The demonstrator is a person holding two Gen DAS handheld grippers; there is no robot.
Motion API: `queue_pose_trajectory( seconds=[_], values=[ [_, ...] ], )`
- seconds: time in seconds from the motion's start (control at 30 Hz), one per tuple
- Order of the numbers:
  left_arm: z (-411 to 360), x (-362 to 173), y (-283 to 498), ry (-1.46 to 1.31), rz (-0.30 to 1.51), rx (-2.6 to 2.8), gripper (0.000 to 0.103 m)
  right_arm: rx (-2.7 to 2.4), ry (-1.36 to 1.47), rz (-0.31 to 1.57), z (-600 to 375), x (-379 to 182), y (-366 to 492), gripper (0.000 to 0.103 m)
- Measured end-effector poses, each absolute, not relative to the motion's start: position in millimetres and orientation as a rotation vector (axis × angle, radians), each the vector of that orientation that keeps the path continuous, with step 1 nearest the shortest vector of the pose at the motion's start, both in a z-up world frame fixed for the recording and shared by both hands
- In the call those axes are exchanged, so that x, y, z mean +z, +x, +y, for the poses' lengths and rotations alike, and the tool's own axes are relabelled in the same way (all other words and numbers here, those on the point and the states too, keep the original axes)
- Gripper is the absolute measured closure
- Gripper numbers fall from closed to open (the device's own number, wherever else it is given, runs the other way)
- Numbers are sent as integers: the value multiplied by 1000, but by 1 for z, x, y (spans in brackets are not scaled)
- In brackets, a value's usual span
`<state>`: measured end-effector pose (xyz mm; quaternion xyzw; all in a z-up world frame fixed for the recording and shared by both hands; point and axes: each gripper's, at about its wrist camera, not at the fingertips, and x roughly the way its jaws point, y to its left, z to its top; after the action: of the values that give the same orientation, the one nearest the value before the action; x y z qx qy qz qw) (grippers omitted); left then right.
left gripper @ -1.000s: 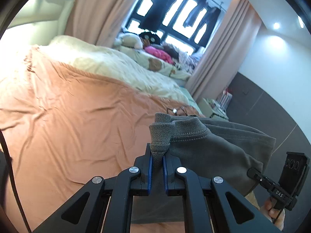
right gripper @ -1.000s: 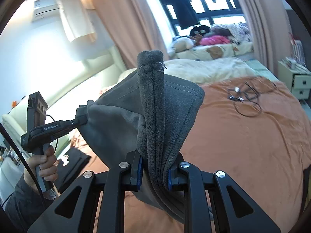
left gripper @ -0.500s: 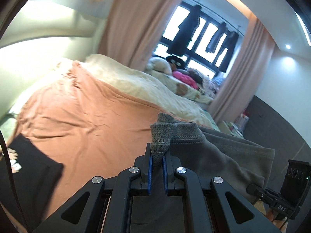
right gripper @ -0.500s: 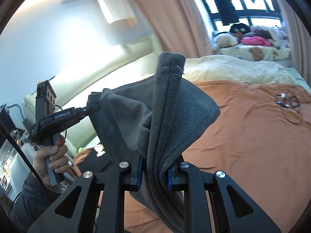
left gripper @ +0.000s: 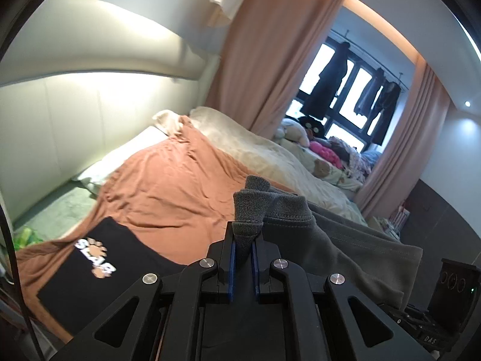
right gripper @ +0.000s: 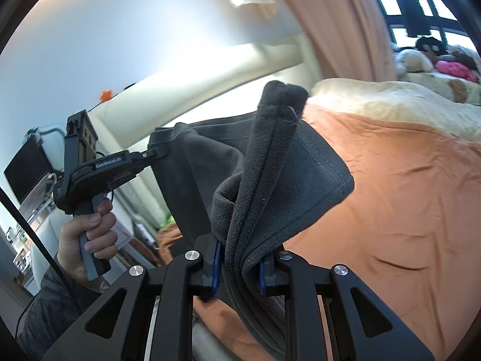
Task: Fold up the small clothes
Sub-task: 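Lift the folded t-shirt with both tools and carry it toward the bed's headboard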
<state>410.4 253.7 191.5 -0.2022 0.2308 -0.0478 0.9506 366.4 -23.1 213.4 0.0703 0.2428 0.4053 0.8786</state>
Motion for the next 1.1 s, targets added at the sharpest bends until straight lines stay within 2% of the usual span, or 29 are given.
queue_pose_trajectory(
  seconds=[0.37, 0.63, 0.9, 1.1],
  values=[
    [366, 199, 367, -370, 443, 75, 95, 988, 104, 527, 50, 203, 397, 88],
    [411, 193, 361, -346, 457, 173, 95, 1059, 88, 546, 80, 188, 414, 89],
    [437, 158, 389, -355, 512, 228, 95, 1085, 93, 620, 83, 158, 458, 89],
    [447, 133, 432, -370, 549, 226, 95, 1052, 126, 661, 45, 141, 528, 89]
  ],
)
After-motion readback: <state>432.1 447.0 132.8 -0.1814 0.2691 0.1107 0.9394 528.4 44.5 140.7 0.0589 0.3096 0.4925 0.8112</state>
